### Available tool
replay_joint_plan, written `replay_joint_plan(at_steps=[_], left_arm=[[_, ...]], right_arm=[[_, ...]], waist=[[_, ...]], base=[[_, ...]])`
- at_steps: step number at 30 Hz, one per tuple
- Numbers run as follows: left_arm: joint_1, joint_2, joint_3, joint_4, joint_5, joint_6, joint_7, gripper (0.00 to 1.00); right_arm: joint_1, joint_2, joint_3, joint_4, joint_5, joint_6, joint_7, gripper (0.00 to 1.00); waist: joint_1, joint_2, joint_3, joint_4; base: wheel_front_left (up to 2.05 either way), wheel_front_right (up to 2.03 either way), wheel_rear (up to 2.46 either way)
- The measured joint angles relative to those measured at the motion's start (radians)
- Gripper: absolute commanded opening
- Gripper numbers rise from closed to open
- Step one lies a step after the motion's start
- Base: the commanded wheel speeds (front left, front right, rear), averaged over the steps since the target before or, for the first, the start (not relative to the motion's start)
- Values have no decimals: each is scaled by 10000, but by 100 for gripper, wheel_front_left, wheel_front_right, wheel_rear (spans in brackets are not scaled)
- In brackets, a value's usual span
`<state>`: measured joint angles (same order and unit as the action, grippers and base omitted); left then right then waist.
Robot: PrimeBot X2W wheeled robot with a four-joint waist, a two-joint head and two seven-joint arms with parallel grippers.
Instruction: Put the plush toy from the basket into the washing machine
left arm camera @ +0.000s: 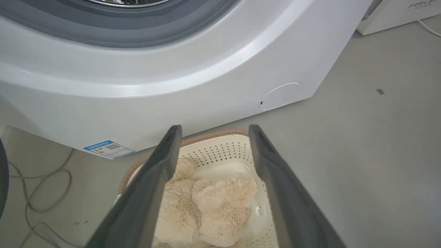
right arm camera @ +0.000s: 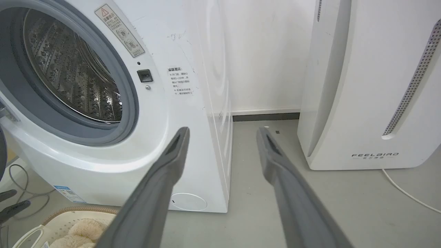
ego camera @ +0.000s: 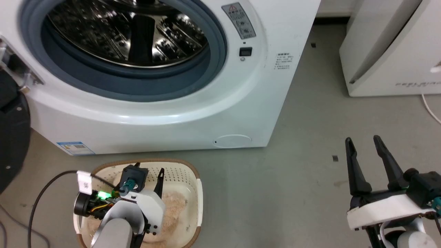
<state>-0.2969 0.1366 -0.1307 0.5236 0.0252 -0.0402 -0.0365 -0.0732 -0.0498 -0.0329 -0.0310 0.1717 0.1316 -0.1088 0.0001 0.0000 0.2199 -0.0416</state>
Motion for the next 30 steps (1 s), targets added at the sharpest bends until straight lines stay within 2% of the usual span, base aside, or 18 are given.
replay_joint_plan(at_steps=[7, 30], left_arm=[[-587, 259, -430, 940, 88, -161, 593, 100], [-2954, 1730, -2571, 3371, 612, -426, 2387, 100]], right_arm=[[-308, 0, 25, -88, 336, -2, -138, 100], [-1415, 0, -10, -504, 1124, -2, -614, 100]], waist=[[0, 0, 666, -177], [0, 0, 3502, -869]], base=[[0, 0, 0], [0, 0, 0]])
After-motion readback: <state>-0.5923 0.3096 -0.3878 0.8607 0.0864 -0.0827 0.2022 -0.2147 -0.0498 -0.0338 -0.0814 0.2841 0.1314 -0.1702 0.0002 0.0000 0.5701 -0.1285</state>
